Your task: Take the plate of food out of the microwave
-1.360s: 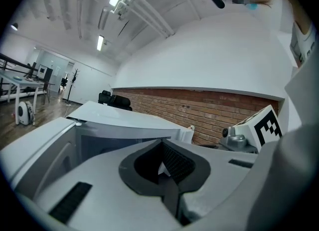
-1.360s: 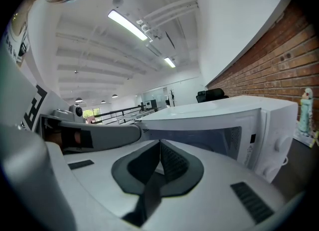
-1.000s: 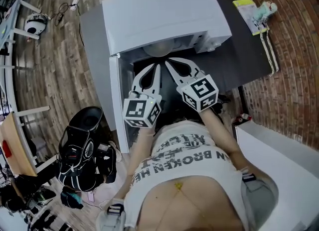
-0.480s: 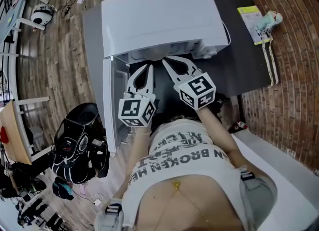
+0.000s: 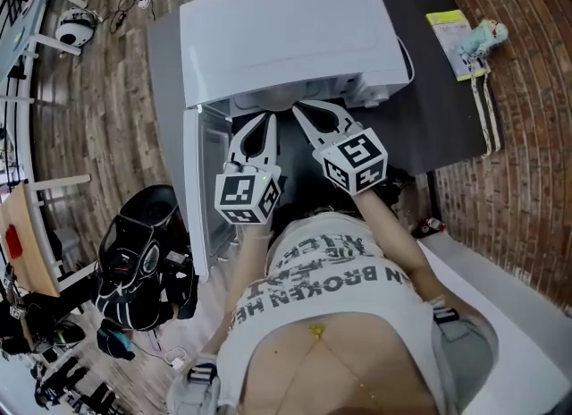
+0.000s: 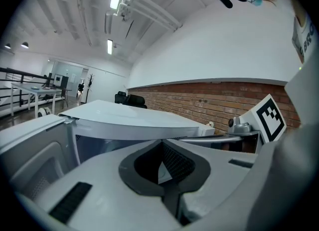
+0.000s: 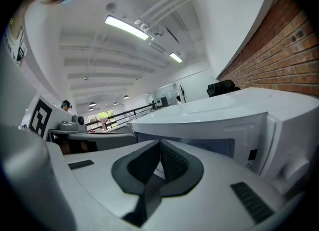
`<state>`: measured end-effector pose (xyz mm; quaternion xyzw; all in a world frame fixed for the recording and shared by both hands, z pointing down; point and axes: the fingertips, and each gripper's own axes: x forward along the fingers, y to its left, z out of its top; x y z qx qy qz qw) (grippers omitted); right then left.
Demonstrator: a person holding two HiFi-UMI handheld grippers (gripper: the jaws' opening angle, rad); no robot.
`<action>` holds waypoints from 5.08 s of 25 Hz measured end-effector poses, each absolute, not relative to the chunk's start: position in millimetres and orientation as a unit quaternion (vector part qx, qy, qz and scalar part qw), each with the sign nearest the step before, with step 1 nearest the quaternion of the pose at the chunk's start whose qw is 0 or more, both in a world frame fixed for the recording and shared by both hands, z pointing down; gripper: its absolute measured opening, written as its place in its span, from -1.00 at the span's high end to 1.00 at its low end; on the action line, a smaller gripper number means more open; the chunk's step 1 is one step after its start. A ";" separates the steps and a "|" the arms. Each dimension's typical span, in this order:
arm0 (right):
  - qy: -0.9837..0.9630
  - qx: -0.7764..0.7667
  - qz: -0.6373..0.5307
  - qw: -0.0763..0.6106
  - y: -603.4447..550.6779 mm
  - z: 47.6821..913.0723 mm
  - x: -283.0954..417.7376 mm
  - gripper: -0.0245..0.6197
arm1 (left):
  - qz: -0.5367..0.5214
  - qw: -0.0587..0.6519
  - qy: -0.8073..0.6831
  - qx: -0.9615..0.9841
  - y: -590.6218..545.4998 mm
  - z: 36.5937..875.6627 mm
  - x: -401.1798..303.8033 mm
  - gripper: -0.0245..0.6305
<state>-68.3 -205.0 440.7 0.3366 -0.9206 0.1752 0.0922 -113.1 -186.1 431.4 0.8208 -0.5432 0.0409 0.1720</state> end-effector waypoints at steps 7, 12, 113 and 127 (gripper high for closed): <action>-0.917 0.341 0.182 0.101 -215.4 447.4 -67.2 0.90 | 0.043 0.182 -0.538 0.822 -192.7 438.6 -114.1 0.90; -0.914 0.343 0.187 0.107 -222.6 453.4 -68.3 0.90 | 0.060 0.179 -0.535 0.823 -197.6 446.0 -114.8 0.90; -0.799 0.347 0.483 0.094 -243.7 608.7 -46.7 0.53 | -0.202 0.589 -0.556 0.551 -235.9 620.4 -168.9 0.82; -0.768 0.346 0.538 0.049 -255.8 620.4 -47.8 0.48 | -0.203 0.596 -0.552 0.546 -213.8 620.4 -164.4 0.82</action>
